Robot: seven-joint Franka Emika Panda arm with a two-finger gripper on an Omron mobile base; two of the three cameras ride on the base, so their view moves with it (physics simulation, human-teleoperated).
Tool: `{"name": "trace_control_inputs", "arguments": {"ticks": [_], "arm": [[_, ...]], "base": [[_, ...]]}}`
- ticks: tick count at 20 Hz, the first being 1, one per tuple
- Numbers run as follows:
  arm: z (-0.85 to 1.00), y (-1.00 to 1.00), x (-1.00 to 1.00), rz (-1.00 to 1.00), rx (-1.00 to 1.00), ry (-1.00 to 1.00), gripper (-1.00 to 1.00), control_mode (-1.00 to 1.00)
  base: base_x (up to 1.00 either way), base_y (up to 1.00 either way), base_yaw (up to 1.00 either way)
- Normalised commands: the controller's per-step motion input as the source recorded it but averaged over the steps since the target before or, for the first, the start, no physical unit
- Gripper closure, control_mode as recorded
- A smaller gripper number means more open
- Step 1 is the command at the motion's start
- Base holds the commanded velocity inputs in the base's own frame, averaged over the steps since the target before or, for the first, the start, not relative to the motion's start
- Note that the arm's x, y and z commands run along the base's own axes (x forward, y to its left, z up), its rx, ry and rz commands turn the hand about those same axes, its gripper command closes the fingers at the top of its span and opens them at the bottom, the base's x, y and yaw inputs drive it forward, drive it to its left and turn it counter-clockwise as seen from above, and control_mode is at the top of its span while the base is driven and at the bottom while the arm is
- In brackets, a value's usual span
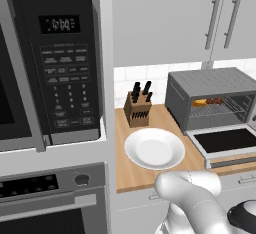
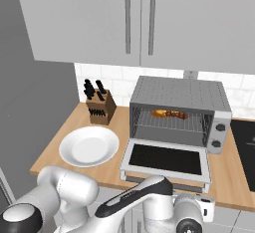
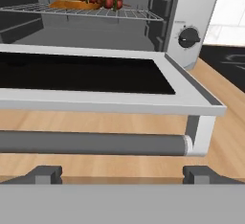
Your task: Pick up the kebab skewer and baguette bread, and place them inside the toaster oven. Close the toaster oven door and start by setting the timer.
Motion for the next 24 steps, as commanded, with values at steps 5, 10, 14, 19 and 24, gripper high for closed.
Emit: {"name": "trace_control_inputs", "arguments": {"ticks": [5,10,14,19,24], "arm": [[0.0,0.0,0.0,0.0,0.0,0.0,-1.0,-1.0],[0.0,0.0,0.01,0.0,0.0,0.0,-1.0,-1.0],[0.0,0.0,0.09,0.0,0.0,0.0,-1.0,-1.0],[0.0,0.0,0.16,0.0,0.0,0.0,-1.0,-1.0],[-0.12,0.0,0.03,0.0,0.0,0.07,-1.0,-1.0]], "base": [[0.0,0.0,0.0],[0.0,0.0,0.0],[0.0,0.0,0.0],[0.0,0.0,0.0],[0.0,0.0,0.0]]}}
